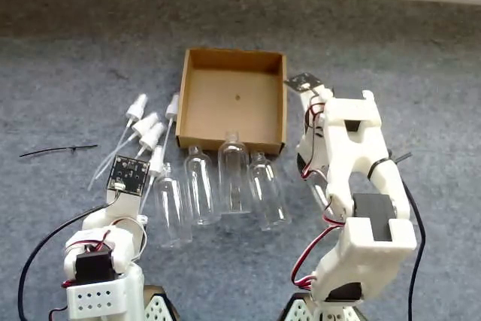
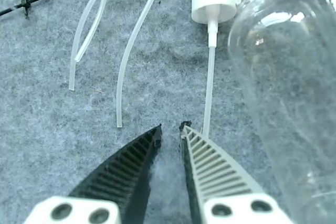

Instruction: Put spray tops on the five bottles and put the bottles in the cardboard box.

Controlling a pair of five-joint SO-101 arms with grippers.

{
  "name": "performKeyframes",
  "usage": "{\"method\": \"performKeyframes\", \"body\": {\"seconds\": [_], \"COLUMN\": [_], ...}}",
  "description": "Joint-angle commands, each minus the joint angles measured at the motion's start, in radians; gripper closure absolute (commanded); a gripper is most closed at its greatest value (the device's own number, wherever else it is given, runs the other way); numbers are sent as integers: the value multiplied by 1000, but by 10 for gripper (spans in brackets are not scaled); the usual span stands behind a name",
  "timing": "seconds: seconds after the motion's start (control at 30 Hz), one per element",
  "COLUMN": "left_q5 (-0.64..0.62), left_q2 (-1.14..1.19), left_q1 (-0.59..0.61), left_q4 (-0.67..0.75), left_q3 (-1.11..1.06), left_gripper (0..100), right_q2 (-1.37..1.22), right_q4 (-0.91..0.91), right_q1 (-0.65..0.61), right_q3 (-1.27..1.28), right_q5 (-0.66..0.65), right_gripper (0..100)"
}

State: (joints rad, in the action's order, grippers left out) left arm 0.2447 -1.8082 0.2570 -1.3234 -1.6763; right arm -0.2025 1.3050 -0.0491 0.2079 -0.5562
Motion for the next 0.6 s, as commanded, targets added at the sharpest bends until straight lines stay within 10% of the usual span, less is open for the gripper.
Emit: {"method": "performKeyframes", "body": {"seconds": [0.0,0.23,0.43,0.57], "left_q5": [-2,6,377,400], "left_q2": [-10,-12,-12,-7], "left_q1": [12,12,53,107], "left_q4": [3,6,81,75], "left_q3": [-19,-19,-15,77], "left_gripper": [930,927,927,922], "right_q2": [8,53,305,518], "right_q4": [-7,51,19,-65], "right_q1": [16,50,10,-31], "right_q3": [-13,-54,-77,68], "right_q5": [-11,80,212,252], "right_gripper": [957,974,994,994]}}
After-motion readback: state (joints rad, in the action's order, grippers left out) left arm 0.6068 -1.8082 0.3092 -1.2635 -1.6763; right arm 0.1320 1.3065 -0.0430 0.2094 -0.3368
